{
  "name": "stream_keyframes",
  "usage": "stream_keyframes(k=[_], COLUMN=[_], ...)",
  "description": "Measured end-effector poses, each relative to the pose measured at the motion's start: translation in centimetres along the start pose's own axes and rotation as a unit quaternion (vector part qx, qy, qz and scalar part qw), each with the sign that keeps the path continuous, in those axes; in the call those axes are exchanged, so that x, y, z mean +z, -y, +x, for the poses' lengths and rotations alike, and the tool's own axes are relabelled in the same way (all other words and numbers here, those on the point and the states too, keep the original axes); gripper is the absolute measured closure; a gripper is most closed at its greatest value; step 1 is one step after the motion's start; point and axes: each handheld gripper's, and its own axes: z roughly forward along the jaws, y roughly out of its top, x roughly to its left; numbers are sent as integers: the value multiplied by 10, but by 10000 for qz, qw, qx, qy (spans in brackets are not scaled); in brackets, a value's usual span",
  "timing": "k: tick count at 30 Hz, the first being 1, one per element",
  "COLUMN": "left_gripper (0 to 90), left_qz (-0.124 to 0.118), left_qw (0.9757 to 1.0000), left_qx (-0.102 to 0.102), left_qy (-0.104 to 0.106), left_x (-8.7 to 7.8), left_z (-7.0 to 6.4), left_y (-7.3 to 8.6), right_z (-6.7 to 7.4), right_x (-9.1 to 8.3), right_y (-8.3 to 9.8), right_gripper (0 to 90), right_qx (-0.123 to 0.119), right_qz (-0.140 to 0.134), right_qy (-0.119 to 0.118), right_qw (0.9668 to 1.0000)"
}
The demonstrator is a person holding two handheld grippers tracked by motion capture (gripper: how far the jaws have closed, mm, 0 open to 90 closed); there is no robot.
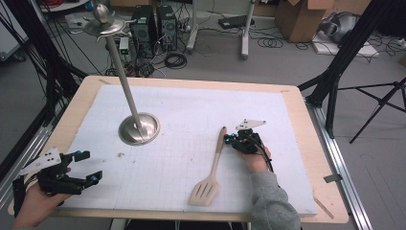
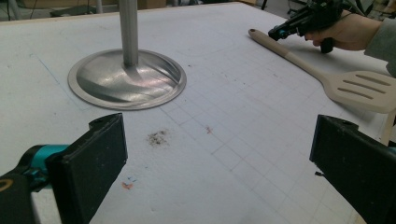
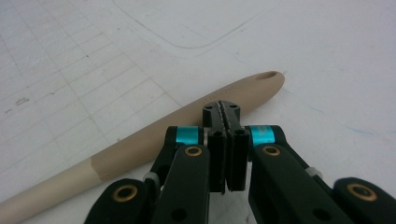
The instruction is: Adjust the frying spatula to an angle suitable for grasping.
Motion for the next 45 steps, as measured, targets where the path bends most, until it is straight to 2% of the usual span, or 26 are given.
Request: stream_keyframes(k=[9, 18, 24, 27, 28, 29, 30, 31, 32, 33, 34, 35, 37, 39, 40, 41, 42, 43, 44, 45], left_gripper=[44, 45, 44, 45, 44, 44, 45, 45, 45, 44, 44, 44, 45, 44, 45, 45, 44, 45, 45, 44], left_qz=[20, 57, 58, 47, 42, 42, 38, 45, 60, 60, 86, 93, 125, 122, 120, 120, 125, 125, 138, 143], left_qw=[10000, 9999, 9999, 9999, 9999, 9999, 9999, 9999, 9999, 9999, 9999, 9999, 9999, 9999, 9999, 9999, 9999, 9999, 9999, 9999], left_qx=[-18, -29, -35, -45, -40, -40, -49, -41, -40, -40, -30, -22, 3, 7, 23, 23, 19, 19, 29, 19], left_qy=[-43, -91, -134, -134, -132, -132, -130, -121, -98, -98, -83, -64, -38, -6, 29, 29, 62, 62, 77, 91], left_x=[-4, -7, -10, -10, -10, -10, -9, -8, -5, -5, -4, -2, 1, 4, 7, 7, 10, 10, 12, 14], left_z=[-1, -1, -1, -1, 0, 0, 1, 2, 2, 2, 3, 3, 3, 3, 3, 3, 4, 4, 5, 5], left_y=[2, 5, 6, 6, 6, 6, 5, 5, 4, 4, 4, 4, 3, 1, 0, 0, -1, -1, -1, -2], right_z=[10, 26, 34, 35, 35, 35, 37, 37, 44, 47, 47, 51, 62, 70, 78, 78, 84, 87, 87, 89], right_x=[14, 28, 36, 35, 30, 30, 24, 24, 17, 15, 15, 13, 10, 7, 4, 4, 3, 3, 3, 3], right_y=[-10, -19, -24, -25, -26, -26, -28, -28, -30, -30, -30, -30, -28, -27, -26, -26, -25, -24, -24, -22], right_gripper=[900, 900, 900, 899, 899, 899, 900, 900, 900, 900, 900, 900, 900, 900, 900, 900, 900, 900, 900, 900], right_qx=[-109, -474, -614, -623, -549, -549, -534, -534, -625, -683, -683, -811, -1046, -1203, -1366, -1366, -1488, -1520, -1520, -1580], right_qz=[67, 186, 204, 225, 193, 193, 36, 36, -58, -45, -45, -23, 148, 185, 255, 255, 350, 422, 422, 490], right_qy=[-168, -513, -629, -614, -753, -753, -938, -938, -1231, -1330, -1330, -1404, -1655, -1788, -1942, -1942, -2072, -2114, -2114, -2146], right_qw=[9998, 9974, 9959, 9959, 9955, 9955, 9942, 9942, 9904, 9888, 9888, 9868, 9805, 9763, 9711, 9711, 9663, 9646, 9646, 9626])
